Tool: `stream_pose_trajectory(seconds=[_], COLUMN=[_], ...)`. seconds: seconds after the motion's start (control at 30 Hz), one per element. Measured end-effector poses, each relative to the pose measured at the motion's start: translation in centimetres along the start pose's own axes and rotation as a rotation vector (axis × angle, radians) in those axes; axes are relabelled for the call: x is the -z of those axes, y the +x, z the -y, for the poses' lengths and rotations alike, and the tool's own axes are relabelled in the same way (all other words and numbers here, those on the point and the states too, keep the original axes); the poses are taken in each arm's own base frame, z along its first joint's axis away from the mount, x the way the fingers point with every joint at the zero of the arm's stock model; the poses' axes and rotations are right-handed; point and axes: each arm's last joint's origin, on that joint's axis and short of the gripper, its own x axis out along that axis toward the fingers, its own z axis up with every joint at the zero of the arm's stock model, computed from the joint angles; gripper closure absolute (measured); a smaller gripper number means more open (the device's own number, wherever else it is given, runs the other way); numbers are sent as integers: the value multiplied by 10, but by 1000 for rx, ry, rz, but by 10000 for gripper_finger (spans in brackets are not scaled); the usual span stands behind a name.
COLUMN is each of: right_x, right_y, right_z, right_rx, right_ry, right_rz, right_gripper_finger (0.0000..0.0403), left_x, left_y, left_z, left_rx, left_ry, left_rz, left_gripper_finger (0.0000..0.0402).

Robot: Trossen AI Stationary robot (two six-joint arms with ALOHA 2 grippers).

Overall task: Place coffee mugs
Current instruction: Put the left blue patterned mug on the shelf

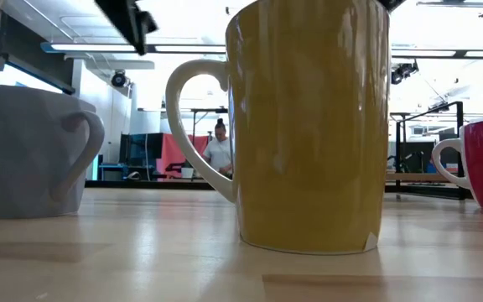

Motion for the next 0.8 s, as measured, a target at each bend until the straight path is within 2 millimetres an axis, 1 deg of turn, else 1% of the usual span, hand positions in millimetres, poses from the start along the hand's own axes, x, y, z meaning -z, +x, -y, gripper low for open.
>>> stream_pose_trajectory(seconds=[0.07, 0.17, 0.23, 0.33, 0.43, 0.57, 0.67, 0.8], right_x=[-3, -14, -24, -33, -38, -36, -33, -28], right_y=[7, 20, 30, 45, 61, 77, 85, 87], right_z=[6, 12, 14, 15, 14, 8, 1, -9], right_rx=[2, 17, 20, 18, 11, -11, -55, -85], right_ry=[26, 35, 31, 26, 24, 22, 16, -28], right_rz=[-27, -94, -166, -293, -393, -488, -519, -555], right_gripper_finger=[336, 336, 336, 336, 336, 336, 336, 336], left_x=[23, 52, 65, 81, 89, 90, 88, 86], left_y=[-6, -9, -8, -3, 7, 21, 26, 28], left_z=[2, 5, 6, 8, 8, 7, 7, 7], left_rx=[-9, -15, -16, -23, -36, -58, -66, -67], left_ry=[-43, -94, -101, -106, -101, -78, -58, -56], left_rz=[88, 220, 313, 403, 472, 525, 550, 562], left_gripper_finger=[259, 259, 259, 259, 259, 259, 259, 259])
